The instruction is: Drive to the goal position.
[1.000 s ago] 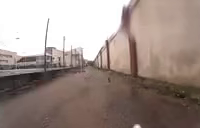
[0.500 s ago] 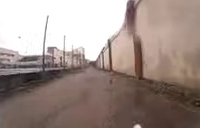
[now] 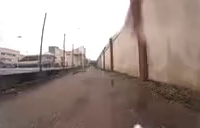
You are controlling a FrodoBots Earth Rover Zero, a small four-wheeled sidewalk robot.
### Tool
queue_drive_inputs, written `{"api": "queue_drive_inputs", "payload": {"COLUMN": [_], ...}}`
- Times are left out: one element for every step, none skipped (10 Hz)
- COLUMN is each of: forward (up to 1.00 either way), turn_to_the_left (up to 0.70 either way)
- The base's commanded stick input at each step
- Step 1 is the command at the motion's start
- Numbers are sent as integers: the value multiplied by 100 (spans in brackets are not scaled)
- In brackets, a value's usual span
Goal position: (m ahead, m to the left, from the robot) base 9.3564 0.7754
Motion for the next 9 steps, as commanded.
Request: {"api": "queue_drive_inputs", "payload": {"forward": [70,70,70,70,70,70,70,70,70], "turn_to_the_left": [13,38,43,33,8,8,8,8,8]}}
